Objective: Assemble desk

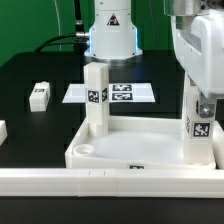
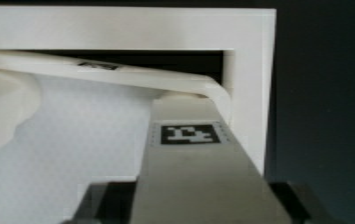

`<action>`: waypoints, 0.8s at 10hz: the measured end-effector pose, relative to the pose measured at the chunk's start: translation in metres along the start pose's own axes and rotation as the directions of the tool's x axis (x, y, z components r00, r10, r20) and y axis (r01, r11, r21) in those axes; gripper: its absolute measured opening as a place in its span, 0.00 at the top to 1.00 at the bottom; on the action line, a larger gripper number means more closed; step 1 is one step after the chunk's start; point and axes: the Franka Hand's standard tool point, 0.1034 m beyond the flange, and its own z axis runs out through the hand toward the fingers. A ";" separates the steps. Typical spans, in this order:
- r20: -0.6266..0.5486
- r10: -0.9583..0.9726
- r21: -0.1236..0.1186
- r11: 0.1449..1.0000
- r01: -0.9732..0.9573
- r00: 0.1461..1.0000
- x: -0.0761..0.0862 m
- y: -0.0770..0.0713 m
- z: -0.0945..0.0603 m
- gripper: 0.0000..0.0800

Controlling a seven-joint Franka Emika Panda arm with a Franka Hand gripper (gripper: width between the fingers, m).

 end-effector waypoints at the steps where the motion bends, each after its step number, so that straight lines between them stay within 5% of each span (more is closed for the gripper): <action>1: 0.000 -0.043 0.000 0.999 0.043 0.999 0.001 0.000 0.000 0.34; 4: -0.002 -0.303 -0.009 0.953 0.303 0.953 0.002 0.001 0.001 0.20; 8: -0.002 -0.661 -0.016 0.750 0.661 0.750 0.002 0.001 0.000 0.19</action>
Offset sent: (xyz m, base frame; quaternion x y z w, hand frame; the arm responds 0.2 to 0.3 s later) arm -0.0036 0.0007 -0.0035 -0.0239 0.0066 -0.2080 0.9778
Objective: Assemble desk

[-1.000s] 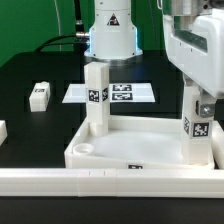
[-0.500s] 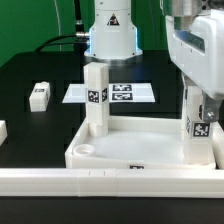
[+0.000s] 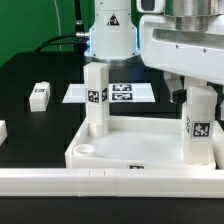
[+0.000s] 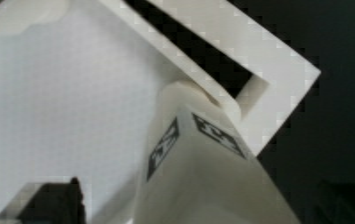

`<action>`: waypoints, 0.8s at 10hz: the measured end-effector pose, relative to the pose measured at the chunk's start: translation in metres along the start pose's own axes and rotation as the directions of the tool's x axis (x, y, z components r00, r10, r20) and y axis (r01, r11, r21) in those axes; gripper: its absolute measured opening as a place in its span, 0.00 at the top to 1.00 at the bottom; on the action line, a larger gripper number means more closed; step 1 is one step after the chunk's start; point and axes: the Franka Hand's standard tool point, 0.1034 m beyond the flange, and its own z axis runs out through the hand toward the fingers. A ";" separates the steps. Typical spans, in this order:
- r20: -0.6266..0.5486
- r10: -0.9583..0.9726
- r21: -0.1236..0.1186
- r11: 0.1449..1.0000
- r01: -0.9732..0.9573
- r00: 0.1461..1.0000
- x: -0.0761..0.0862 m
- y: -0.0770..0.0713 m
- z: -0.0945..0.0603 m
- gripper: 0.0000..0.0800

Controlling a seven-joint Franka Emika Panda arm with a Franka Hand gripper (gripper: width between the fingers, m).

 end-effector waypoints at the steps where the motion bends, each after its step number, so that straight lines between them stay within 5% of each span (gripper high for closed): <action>1: -0.001 -0.083 0.000 0.997 0.083 0.997 0.000 0.000 0.000 0.19; 5: -0.010 -0.463 0.002 0.887 0.463 0.887 0.004 0.000 -0.001 0.19; 8: -0.014 -0.623 -0.036 0.782 0.622 0.782 0.003 0.000 -0.001 0.19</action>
Offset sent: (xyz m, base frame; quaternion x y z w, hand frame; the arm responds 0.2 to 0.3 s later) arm -0.0021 0.0085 0.0003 0.0298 -0.0292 -0.2577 0.9653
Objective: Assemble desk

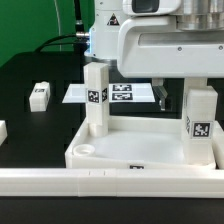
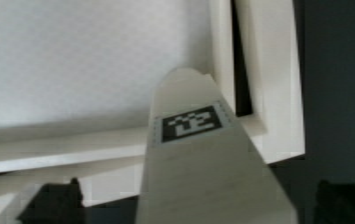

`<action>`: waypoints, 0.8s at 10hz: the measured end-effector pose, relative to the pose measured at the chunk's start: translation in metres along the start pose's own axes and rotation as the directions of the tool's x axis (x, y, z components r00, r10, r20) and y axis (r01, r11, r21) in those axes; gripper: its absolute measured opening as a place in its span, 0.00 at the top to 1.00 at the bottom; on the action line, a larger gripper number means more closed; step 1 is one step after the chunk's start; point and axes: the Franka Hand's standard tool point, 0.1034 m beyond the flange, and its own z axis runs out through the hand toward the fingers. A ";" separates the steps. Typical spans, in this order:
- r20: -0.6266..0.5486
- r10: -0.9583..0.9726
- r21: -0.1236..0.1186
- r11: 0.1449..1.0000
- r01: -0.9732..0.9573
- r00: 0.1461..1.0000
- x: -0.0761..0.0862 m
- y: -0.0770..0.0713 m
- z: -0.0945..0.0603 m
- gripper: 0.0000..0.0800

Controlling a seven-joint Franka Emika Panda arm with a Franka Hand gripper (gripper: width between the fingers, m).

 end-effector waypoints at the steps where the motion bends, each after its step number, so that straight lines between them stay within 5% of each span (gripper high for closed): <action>1: -0.002 -0.061 -0.013 0.998 0.061 0.998 0.000 0.002 0.000 0.19; 2: -0.002 -0.085 -0.015 0.996 0.084 0.996 0.001 0.003 0.000 0.34; 3: -0.002 -0.076 -0.016 0.997 0.076 0.997 0.001 0.004 0.000 0.34; 5: -0.002 -0.067 -0.016 0.998 0.067 0.998 0.001 0.004 0.000 0.64; 8: -0.002 -0.012 -0.014 1.000 0.012 1.000 0.001 0.004 0.000 0.64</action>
Offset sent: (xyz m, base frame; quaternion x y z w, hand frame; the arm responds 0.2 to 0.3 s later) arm 0.0000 0.0000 0.0000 0.0000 0.0000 0.0000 1.0000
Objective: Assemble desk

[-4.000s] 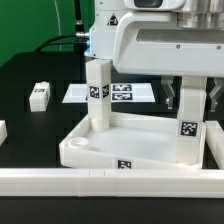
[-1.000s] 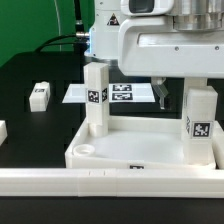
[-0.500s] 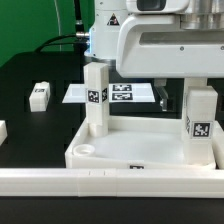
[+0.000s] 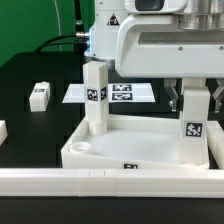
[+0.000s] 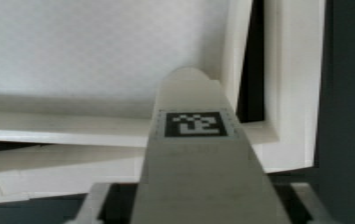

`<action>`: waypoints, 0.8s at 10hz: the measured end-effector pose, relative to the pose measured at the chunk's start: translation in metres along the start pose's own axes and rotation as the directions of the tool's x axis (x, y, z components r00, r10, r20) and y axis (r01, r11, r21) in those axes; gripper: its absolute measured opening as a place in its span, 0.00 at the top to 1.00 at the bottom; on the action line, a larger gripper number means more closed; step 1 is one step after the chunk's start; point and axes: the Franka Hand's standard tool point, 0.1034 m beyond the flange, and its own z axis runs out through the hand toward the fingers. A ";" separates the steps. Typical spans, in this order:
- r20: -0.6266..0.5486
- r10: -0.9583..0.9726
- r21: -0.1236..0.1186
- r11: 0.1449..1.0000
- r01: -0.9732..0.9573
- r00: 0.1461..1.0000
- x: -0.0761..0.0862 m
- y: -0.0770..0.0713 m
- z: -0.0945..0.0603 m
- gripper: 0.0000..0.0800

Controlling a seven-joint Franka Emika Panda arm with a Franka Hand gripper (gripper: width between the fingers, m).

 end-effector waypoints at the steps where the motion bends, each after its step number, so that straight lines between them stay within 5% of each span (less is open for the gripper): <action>1: 0.000 0.081 0.000 0.997 -0.081 0.997 0.000 0.000 0.000 0.64; 3: 0.007 0.259 0.007 0.966 -0.259 0.966 0.000 0.008 0.000 0.64; 8: -0.014 0.616 -0.020 0.787 -0.616 0.788 0.003 0.035 0.000 0.63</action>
Offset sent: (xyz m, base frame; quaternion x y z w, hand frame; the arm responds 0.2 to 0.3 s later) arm -0.0037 -0.0019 0.0030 0.0491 0.0029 0.3004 0.9525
